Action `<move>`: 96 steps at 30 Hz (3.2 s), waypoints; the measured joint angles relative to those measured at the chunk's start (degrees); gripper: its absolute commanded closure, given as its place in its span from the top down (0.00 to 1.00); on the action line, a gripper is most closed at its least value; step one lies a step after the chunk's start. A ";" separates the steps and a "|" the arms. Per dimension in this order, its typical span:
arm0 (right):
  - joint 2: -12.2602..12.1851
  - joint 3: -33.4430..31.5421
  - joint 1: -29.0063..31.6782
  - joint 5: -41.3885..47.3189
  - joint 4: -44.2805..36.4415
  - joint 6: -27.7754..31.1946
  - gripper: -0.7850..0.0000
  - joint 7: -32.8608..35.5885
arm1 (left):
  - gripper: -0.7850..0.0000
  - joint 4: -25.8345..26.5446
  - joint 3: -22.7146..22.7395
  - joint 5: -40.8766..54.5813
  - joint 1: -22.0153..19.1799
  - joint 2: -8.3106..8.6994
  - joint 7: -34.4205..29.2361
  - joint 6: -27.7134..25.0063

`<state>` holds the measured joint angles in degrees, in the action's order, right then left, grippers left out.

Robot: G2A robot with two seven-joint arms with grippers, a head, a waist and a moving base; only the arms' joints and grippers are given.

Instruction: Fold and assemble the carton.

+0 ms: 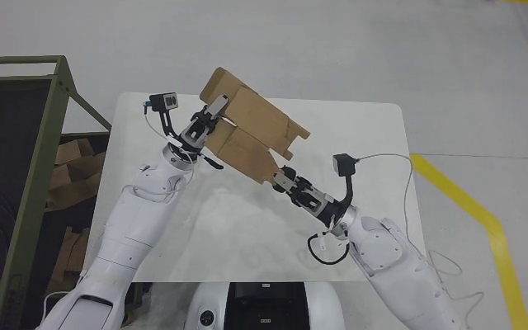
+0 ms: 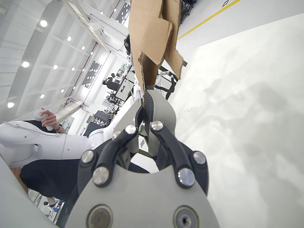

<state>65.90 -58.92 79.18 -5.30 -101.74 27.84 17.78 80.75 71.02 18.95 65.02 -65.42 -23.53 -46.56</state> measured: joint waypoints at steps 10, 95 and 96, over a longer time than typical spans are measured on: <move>0.09 -1.51 0.93 0.67 -0.46 1.27 0.00 -0.96 | 0.00 -0.49 -0.32 0.63 -0.11 -0.39 -1.31 0.33; 0.67 -9.11 4.14 9.35 1.21 12.19 0.25 3.42 | 0.00 -3.42 -0.01 13.88 -0.16 -2.96 -10.01 3.81; 0.68 -9.12 4.10 9.24 1.21 12.23 0.31 3.47 | 0.00 -3.48 0.03 14.10 -0.18 -2.99 -10.11 3.89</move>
<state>66.58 -68.04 83.28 3.93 -100.54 40.07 21.25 77.27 71.05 33.04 64.84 -68.41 -33.65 -42.67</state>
